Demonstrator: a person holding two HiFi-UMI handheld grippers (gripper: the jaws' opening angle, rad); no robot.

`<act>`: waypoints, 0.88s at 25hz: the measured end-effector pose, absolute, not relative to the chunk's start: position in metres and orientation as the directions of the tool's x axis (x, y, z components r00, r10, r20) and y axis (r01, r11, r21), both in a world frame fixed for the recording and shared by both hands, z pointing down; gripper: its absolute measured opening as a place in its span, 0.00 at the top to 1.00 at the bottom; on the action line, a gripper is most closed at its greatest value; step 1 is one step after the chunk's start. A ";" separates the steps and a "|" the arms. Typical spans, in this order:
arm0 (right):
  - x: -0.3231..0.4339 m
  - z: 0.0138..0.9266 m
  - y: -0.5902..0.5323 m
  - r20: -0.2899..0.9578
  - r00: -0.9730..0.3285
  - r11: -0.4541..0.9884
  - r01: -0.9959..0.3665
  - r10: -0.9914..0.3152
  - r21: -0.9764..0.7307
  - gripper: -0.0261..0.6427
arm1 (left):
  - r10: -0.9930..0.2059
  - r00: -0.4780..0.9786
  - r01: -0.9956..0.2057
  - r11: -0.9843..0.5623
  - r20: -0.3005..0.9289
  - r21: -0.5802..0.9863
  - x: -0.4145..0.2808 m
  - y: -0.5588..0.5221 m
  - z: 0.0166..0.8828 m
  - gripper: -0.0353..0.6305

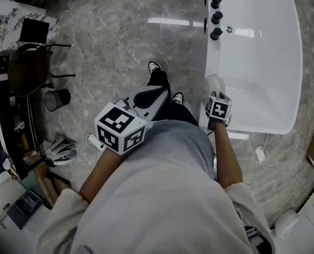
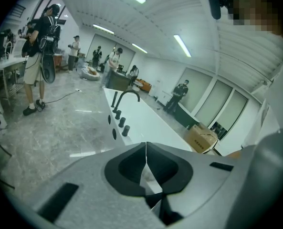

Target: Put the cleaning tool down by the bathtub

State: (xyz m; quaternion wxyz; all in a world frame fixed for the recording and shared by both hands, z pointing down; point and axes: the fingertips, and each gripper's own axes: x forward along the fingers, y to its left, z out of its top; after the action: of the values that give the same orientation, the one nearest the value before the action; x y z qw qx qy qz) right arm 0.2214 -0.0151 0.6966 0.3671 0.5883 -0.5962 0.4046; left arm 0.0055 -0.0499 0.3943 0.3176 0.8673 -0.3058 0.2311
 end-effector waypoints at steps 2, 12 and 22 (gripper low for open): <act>0.221 0.698 -0.016 0.914 -0.042 -0.022 -0.998 -0.404 -0.055 0.85 | -0.382 0.706 -0.676 -0.614 0.596 0.407 0.006 -0.049 0.394 0.93; 0.218 0.698 -0.017 0.912 -0.043 -0.063 -0.995 -0.408 -0.075 0.85 | -0.391 0.707 -0.676 -0.620 0.589 0.399 0.005 -0.047 0.391 0.93; 0.221 0.697 -0.005 0.916 -0.047 -0.083 -0.993 -0.398 -0.087 0.80 | -0.392 0.719 -0.670 -0.608 0.573 0.425 0.003 -0.047 0.392 0.93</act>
State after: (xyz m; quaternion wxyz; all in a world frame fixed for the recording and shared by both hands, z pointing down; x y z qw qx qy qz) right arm 0.2211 -0.0045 0.6975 0.3461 0.5974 -0.5818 0.4299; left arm 0.0034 -0.0467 0.3917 0.3205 0.8700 -0.3054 0.2170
